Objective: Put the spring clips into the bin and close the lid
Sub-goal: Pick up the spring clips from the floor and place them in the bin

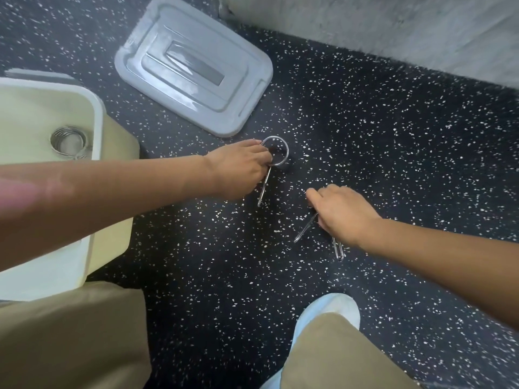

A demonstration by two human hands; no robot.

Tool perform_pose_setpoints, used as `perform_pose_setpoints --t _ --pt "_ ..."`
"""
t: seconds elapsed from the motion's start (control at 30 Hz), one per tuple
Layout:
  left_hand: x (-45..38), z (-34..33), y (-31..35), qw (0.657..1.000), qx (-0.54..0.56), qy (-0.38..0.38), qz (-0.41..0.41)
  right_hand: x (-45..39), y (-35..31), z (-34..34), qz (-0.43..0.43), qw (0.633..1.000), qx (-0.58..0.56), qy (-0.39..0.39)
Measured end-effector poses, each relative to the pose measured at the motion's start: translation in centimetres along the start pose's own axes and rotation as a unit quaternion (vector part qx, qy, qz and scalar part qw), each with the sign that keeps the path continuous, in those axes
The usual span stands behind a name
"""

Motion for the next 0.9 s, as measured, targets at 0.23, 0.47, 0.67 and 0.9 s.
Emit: perform_pose_setpoints --t 0.23,0.47,0.67,0.9 --pt "1.0 -0.9 -0.5 0.998 0.053 0.037 0.025 0.0 -0.3 0.4 0.012 1.000 0.015 -0.006" --pt "3.7 0.0 -0.9 0.990 0.102 0.072 0.065 0.2 0.0 1.2 0.038 0.999 0.017 0.023" --pt "7.7 3.3 -1.6 0.979 0.141 0.091 0.119 -0.8 -1.0 3.3 0.045 0.997 0.007 0.060" --pt "13.4 6.4 -3.1 0.965 0.149 0.099 0.192 -2.6 -3.8 7.2 0.078 0.991 -0.009 0.111"
Point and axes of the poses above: each hand's wrist, its own x-axis away from the middle knuckle, its own z-axis out of the back of the hand, y = z × x, the point moved 3 cm from there along -x, towards the middle knuckle, and after that the axes turned 11 degrees about y, right-handed, at the moved point
